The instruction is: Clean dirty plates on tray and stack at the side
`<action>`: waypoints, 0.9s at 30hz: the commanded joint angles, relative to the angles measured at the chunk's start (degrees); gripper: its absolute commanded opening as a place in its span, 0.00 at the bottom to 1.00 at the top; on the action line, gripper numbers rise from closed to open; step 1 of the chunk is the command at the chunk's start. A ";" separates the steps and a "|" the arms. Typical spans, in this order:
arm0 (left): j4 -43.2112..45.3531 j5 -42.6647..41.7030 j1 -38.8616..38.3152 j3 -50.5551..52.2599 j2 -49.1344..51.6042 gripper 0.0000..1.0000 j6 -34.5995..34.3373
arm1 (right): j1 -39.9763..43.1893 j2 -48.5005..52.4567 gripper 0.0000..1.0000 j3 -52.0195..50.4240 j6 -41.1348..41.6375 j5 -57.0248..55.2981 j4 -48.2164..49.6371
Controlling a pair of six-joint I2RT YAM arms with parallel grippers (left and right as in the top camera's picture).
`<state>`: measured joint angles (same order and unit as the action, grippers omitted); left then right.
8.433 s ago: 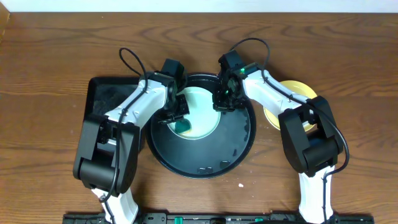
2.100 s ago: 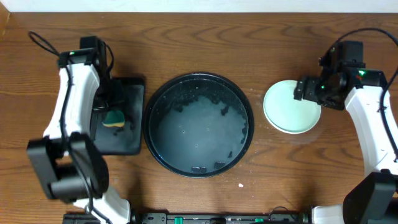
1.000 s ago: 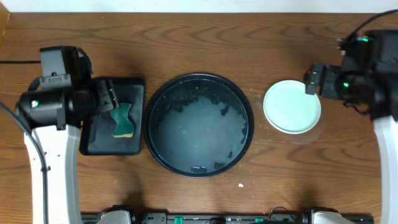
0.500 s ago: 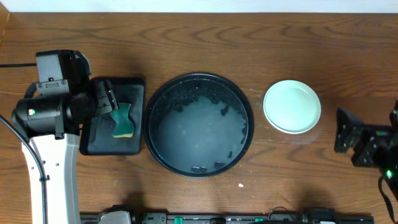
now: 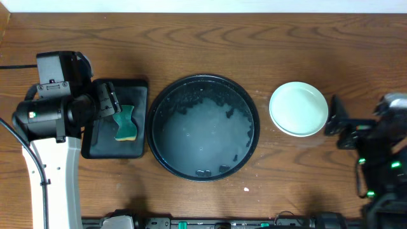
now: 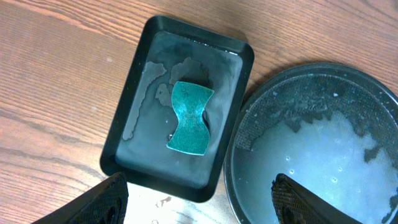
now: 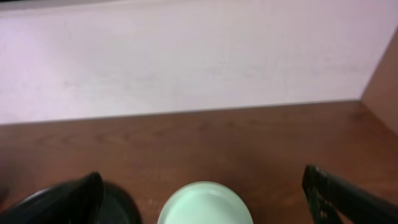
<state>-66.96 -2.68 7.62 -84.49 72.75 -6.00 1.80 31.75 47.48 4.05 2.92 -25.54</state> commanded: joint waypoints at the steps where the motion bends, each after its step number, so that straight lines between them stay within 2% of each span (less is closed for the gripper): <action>1: -0.07 0.11 0.02 -0.07 0.07 0.74 -0.46 | -0.35 -7.74 0.99 -15.67 -0.50 2.75 9.07; 6: -0.07 0.11 0.02 -0.07 0.07 0.75 -0.46 | -2.99 -20.50 0.99 -35.87 -0.48 2.73 21.00; 10: -0.07 0.11 0.02 -0.07 0.07 0.75 -0.46 | -3.41 -26.84 0.99 -43.85 -0.39 2.71 23.67; 13: -0.07 0.11 0.02 -0.07 0.07 0.75 -0.46 | -3.41 -29.62 0.99 -47.23 -0.28 2.54 23.58; 27: -0.07 0.11 0.02 -0.07 0.07 0.75 -0.46 | -3.37 -30.34 0.99 -47.17 -0.50 2.05 21.68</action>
<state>-66.96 -2.66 7.62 -84.47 72.82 -6.00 -1.10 1.80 0.40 3.84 5.32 -3.64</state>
